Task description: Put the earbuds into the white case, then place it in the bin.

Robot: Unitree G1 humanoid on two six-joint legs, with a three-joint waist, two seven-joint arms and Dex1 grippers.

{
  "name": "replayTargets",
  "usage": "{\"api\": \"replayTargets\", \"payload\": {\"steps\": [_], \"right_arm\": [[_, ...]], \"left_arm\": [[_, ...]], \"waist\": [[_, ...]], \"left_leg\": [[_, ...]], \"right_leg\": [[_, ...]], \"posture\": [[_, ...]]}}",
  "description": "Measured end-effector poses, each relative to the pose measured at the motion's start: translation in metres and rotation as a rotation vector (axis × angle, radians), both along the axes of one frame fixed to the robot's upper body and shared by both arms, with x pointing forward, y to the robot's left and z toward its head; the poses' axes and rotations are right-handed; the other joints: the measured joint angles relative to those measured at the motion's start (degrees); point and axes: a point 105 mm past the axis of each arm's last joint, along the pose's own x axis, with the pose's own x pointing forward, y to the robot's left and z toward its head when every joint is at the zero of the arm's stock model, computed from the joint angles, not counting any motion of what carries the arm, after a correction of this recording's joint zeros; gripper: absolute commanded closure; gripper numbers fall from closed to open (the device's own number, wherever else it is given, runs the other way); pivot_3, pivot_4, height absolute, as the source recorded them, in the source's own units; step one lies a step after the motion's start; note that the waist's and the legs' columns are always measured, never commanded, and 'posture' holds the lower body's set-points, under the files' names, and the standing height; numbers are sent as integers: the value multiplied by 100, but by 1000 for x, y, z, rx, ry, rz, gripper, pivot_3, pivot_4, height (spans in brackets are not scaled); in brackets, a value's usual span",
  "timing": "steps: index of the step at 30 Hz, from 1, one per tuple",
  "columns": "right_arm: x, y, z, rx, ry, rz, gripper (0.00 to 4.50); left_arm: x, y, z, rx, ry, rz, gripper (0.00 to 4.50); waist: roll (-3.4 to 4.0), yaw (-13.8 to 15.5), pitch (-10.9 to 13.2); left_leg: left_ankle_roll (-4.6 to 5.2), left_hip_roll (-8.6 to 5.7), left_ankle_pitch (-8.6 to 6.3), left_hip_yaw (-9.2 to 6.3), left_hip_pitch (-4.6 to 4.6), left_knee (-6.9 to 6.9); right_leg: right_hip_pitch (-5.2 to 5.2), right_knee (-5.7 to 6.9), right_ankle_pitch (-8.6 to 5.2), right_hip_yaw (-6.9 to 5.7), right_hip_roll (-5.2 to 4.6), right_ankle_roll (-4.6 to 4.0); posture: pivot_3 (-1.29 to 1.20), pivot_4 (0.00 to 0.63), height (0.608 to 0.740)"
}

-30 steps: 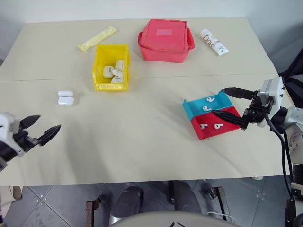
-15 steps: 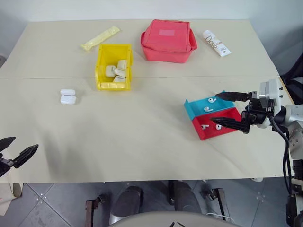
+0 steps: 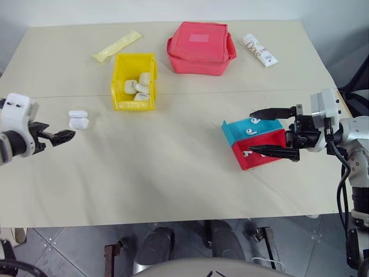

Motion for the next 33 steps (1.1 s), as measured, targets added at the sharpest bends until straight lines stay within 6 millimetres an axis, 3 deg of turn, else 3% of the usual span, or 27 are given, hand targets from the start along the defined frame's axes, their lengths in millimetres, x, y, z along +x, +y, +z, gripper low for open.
{"api": "replayTargets", "payload": {"steps": [7, 20, 33], "right_arm": [[-4, 0, -4, 7, 12, 6, 0], [-9, 0, -6, 14, 15, -7, 0], [-10, 0, -10, 13, 23, -18, 0]], "left_arm": [[21, 0, -11, 10, 171, 87, 18], [53, -13, -10, -11, 232, 96, 18], [65, -17, -15, -17, 258, 117, 18]], "waist": [[-16, 36, -7], [-40, 35, -7], [-51, 45, -10]], "left_leg": [[-13, 15, 2, 7, -10, 6], [-12, 13, 3, 9, -20, 18], [-11, 11, 5, 13, -21, 34]], "right_leg": [[-16, 13, 1, 9, 19, -6], [-23, 16, 2, 8, 20, -5], [-22, 30, 3, 9, 18, -3]], "posture": [[0, 150, 740], [0, 150, 740], [0, 150, 740]]}}
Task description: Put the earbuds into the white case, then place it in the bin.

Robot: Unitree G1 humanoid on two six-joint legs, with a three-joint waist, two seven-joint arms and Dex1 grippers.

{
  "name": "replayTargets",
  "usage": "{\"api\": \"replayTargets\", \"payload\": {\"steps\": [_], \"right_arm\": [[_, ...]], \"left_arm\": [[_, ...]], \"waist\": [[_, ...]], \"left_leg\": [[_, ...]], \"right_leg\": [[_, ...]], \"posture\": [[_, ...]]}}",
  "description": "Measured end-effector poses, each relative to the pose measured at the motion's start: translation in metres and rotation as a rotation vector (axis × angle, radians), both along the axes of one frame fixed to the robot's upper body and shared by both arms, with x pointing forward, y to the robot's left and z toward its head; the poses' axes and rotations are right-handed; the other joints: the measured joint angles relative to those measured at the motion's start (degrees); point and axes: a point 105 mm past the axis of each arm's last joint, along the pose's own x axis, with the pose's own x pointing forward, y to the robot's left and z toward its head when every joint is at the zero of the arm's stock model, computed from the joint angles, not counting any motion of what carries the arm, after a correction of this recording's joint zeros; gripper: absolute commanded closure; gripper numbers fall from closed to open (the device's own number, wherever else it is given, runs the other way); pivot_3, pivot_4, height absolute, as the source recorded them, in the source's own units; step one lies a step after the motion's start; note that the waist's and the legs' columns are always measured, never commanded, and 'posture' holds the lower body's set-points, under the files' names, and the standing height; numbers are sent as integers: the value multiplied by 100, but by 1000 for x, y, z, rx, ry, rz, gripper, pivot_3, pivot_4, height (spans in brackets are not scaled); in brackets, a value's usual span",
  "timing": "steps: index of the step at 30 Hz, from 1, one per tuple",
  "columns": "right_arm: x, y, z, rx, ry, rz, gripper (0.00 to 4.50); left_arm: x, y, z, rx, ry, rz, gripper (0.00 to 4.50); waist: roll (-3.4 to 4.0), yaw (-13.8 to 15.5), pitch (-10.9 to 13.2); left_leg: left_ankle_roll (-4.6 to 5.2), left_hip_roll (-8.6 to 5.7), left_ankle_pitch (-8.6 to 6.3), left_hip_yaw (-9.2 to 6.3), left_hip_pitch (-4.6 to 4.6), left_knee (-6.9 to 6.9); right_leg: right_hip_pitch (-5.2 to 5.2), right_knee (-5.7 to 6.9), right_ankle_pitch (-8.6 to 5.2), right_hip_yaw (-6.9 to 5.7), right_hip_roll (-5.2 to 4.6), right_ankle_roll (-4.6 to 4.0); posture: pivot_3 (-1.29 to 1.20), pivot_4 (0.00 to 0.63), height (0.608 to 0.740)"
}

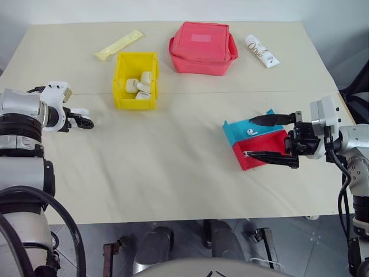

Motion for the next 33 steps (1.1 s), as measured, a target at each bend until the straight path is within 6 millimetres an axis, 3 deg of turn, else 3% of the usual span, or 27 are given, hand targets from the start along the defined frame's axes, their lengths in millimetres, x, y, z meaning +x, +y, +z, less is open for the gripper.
{"api": "replayTargets", "payload": {"steps": [9, 12, 15, 16, 22, 26, 29, 33], "right_arm": [[1, 0, 0, 1, 7, -8, 0], [1, 0, -1, 1, 8, -9, 0], [1, 0, -1, 1, 8, -9, 0], [1, 0, 0, 1, 8, -9, 0], [1, -1, 0, -4, 7, -11, 0], [1, -4, 3, -21, 6, -22, 0], [1, -7, 5, -34, 8, -34, 0], [1, -7, 5, -36, 9, -43, 0]], "left_arm": [[1, -2, -1, 22, 34, 7, 18], [3, -4, -2, 21, 36, 0, 615], [4, -9, -3, 5, 38, 0, 1620], [4, -9, -3, 4, 38, 4, 1758], [3, -6, -3, -13, 18, 1, 1757], [3, 0, -1, -4, -176, -217, 1757], [-4, -22, 8, -84, -353, -430, 1757], [-28, -55, 37, -248, -649, -680, 1757]], "waist": [[2, -1, -2], [4, 4, -3], [5, 4, -4], [6, 2, -5], [10, -8, -7], [8, -23, -4], [7, -17, -4], [6, 11, -5]], "left_leg": [[1, -5, 0, 2, 3, 7], [1, -6, 0, 3, 3, 12], [1, -6, 0, 3, 4, 17], [1, -6, 0, 3, 5, 17], [1, -5, 0, 8, 6, 18], [-7, 14, -2, 15, -7, 28], [-11, 30, -13, 12, -26, 54], [-11, 38, -14, -3, -44, 71]], "right_leg": [[0, 14, 0, 4, -2, 0], [1, 18, 0, 4, -4, 0], [2, 23, 0, 4, -4, 0], [2, 25, 0, 5, -3, 0], [0, 29, 0, 9, -3, 0], [-14, 32, -2, 12, 0, -3], [-16, 23, 0, 3, 2, -11], [-9, -1, 14, 0, 0, -30]], "posture": [[0, 150, 740], [0, 150, 740], [0, 150, 740], [0, 150, 740], [0, 150, 740], [0, 150, 740], [0, 150, 740], [0, 150, 740]]}}
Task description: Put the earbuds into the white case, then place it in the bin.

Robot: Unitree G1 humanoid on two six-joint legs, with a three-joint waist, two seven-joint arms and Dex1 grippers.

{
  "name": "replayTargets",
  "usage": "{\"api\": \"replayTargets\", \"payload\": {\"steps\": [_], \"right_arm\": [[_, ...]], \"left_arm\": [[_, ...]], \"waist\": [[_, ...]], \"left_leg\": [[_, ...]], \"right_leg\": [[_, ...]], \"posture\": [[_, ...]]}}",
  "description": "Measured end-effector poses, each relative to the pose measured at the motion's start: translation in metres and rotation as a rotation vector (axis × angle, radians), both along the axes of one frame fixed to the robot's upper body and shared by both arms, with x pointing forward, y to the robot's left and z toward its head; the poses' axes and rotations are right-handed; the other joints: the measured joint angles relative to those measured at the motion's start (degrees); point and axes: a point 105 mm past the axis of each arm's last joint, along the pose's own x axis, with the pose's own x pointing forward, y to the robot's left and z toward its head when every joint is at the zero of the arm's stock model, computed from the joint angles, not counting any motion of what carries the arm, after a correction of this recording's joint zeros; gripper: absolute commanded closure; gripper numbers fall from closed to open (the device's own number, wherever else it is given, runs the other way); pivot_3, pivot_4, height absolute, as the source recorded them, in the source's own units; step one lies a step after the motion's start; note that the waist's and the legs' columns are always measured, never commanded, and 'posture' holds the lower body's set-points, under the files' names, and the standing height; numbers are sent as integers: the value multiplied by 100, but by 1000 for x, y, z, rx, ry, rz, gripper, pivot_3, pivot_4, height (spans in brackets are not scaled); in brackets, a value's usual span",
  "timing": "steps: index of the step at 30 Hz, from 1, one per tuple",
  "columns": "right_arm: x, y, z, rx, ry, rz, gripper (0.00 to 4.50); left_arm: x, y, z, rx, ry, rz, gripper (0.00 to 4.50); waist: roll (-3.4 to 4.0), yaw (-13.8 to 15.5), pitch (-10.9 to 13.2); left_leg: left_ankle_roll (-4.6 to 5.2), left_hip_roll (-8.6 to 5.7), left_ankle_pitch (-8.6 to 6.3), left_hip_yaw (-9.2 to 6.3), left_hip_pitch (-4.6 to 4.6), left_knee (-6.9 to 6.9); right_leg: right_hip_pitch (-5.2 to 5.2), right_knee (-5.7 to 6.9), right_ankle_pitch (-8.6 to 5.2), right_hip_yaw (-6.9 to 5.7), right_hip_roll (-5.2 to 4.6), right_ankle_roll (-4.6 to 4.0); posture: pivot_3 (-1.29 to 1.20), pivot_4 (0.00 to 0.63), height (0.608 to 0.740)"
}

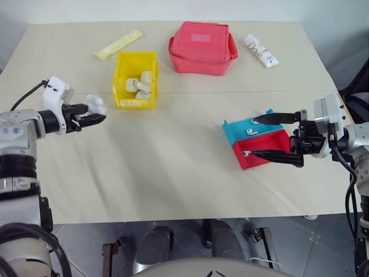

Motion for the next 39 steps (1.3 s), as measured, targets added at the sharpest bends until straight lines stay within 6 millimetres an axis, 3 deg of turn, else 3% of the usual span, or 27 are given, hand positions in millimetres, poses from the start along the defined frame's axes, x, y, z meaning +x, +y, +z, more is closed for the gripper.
{"api": "replayTargets", "payload": {"steps": [4, 10, 16, 19, 22, 29, 31, 39], "right_arm": [[0, 0, 0, 3, 15, -47, 0], [-3, -7, -14, -39, 105, -227, 0], [-21, -25, -23, -185, 170, -401, 0], [-30, -35, -25, -225, 202, -461, 0], [-40, -42, -28, -291, 209, -503, 874], [-55, -46, -30, -432, 205, -535, 874], [-56, -49, -32, -451, 208, -548, 1229], [-58, -56, -33, -547, 200, -537, 1229]], "left_arm": [[-29, -51, 18, -117, -290, -296, 1757], [-57, -115, -15, -126, -345, -580, 1757], [-65, -153, -25, -193, -418, -680, 1757], [-66, -164, -26, -204, -445, -700, 1757], [-62, -173, -26, -220, -464, -699, 1757], [-63, -190, -29, -245, -463, -748, 1757], [-64, -192, -30, -248, -459, -759, 1757], [-76, -198, -37, -254, -439, -786, 1757]], "waist": [[12, 54, -6], [11, 114, -7], [15, 187, -12], [13, 196, -15], [15, 237, -15], [12, 284, -17], [12, 285, -17], [12, 289, -17]], "left_leg": [[1, -1, 1, -1, -3, 4], [1, 9, 0, 14, -3, 3], [9, 2, 2, 20, -5, 7], [10, 5, 2, 26, -4, 5], [12, 4, 3, 32, -3, 6], [16, 6, 2, 45, 2, 6], [17, 5, 2, 47, 2, 6], [20, 5, 2, 53, 5, 6]], "right_leg": [[3, -11, 6, -3, 0, -1], [0, -22, 17, -6, 8, -3], [4, -32, 25, -15, 15, 6], [3, -38, 27, -12, 19, 6], [3, -47, 28, -10, 23, 8], [4, -58, 31, -1, 28, 13], [4, -59, 31, 1, 28, 14], [5, -61, 32, 6, 28, 15]], "posture": [[0, 150, 740], [0, 150, 740], [0, 150, 740], [0, 150, 740], [0, 150, 740], [0, 150, 740], [0, 150, 740], [0, 150, 740]]}}
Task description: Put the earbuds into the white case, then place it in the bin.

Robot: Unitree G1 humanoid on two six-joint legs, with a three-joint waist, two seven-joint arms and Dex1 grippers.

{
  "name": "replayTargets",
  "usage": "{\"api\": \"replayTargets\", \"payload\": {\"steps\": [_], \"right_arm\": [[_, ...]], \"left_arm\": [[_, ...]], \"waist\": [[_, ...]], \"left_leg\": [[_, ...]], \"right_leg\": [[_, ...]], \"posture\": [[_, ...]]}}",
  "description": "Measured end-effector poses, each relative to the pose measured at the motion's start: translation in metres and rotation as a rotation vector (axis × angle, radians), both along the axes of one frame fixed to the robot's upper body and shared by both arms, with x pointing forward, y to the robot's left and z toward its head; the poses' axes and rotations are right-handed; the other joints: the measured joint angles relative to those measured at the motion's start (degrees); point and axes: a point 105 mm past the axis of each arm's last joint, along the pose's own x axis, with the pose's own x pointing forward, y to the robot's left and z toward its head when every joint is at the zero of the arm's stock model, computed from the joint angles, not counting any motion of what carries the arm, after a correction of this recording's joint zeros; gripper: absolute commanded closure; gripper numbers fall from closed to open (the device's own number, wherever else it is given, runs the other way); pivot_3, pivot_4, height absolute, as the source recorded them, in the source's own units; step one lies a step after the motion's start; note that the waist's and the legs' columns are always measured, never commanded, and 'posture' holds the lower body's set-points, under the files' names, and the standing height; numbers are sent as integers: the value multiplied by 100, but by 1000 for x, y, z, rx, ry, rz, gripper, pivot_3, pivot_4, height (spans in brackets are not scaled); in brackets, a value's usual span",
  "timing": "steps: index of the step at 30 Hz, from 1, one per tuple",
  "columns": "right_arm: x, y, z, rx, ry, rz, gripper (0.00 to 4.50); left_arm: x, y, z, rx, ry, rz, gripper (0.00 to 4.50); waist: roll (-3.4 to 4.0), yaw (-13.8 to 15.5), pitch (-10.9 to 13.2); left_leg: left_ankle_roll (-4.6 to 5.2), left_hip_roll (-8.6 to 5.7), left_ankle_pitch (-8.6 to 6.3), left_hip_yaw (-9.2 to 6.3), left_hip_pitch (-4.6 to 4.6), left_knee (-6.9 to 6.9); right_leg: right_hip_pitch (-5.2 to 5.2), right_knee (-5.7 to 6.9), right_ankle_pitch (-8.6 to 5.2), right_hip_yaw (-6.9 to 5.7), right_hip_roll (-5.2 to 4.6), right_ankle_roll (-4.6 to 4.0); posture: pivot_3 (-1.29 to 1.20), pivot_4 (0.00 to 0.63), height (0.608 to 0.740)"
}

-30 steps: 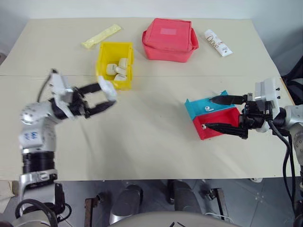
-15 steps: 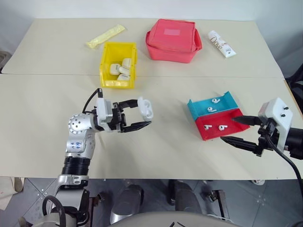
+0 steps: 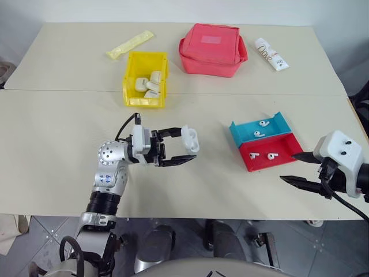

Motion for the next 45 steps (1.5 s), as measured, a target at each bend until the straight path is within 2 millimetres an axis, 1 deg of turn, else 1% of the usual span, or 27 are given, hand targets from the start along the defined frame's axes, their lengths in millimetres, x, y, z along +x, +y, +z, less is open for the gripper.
{"api": "replayTargets", "payload": {"steps": [2, 5, 6, 10, 14, 17, 20, 23, 27, 30, 33, 35, 40, 45], "right_arm": [[-1, -3, -1, -46, 13, 11, 1229], [-4, -7, -5, -80, 34, 22, 1820], [-6, -7, -6, -81, 44, 24, 2138], [-5, -11, -1, -110, 16, 24, 2138], [-8, -14, -2, -121, 10, 33, 2138], [-5, -14, 3, -127, -19, 51, 2138], [3, -15, 8, -150, -33, 85, 2138], [12, -12, 3, -178, 11, 148, 2138], [44, -15, 2, -255, 34, 231, 2138], [62, -14, -4, -299, 53, 292, 2138], [77, -11, -11, -309, 68, 330, 2675], [84, -7, -14, -323, 78, 366, 3342], [95, -2, -22, -349, 92, 430, 3342], [98, 0, -27, -348, 103, 466, 3342]], "left_arm": [[-4, 0, -2, 1, 5, 1, 1757], [-8, 1, -4, -3, 16, 13, 1757], [-10, 1, -5, -3, 22, 14, 1757], [-11, 0, -4, -15, 21, 27, 1757], [-10, -1, -3, -21, 24, 39, 1757], [-10, -2, -3, -22, 26, 37, 1757], [-11, -3, -4, -21, 26, 32, 1757], [-12, -3, -5, -17, 27, 30, 1757], [-14, -6, -6, -17, 32, 20, 1757], [-15, -4, -6, -15, 31, 30, 1757], [-17, -4, -3, -18, 18, 40, 1757], [-20, -2, -3, -18, 18, 51, 1757], [-24, 2, -6, -13, 29, 81, 1757], [-27, 2, -2, -17, 19, 95, 1757]], "waist": [[0, -1, 0], [0, 7, 0], [0, 7, 0], [0, 14, 0], [0, 12, 0], [0, 7, 0], [1, -4, 0], [2, -11, 1], [13, -91, 6], [16, -142, 9], [16, -175, 9], [16, -182, 9], [17, -165, 8], [18, -160, 8]], "left_leg": [[0, 1, 0, 4, 3, -1], [2, 1, -1, 5, 4, -2], [3, 1, -2, 7, 4, -2], [3, 2, -2, 9, 6, -1], [4, 1, -2, 13, 8, -2], [3, 3, -3, 16, 12, -3], [3, 4, -3, 20, 19, -7], [3, 4, -4, 24, 23, -9], [7, 7, -7, 41, 39, -23], [5, 13, -8, 39, 35, -29], [6, 10, -9, 48, 35, -27], [6, 11, -9, 52, 37, -27], [6, 10, -10, 54, 37, -25], [7, 9, -10, 57, 37, -25]], "right_leg": [[2, 0, 0, 3, 1, 0], [2, -2, 0, 4, 1, 0], [2, -2, 0, 6, 1, 0], [4, -3, 1, 7, 2, 2], [4, -3, 1, 12, 2, 3], [5, -3, 1, 13, 4, 2], [8, -2, 1, 17, 4, 2], [10, -3, 1, 19, 4, 1], [17, -14, 1, 27, 4, 2], [10, -15, -1, 26, 9, -1], [7, -11, 0, 34, 7, 0], [6, -12, 0, 37, 7, 0], [5, -9, 0, 41, 9, 0], [2, -5, 0, 44, 9, 0]], "posture": [[0, 150, 740], [0, 150, 740], [0, 150, 740], [0, 150, 740], [0, 150, 740], [0, 150, 740], [0, 150, 740], [0, 150, 740], [0, 150, 740], [0, 150, 740], [0, 150, 740], [0, 150, 740], [0, 150, 740], [0, 150, 740]]}}
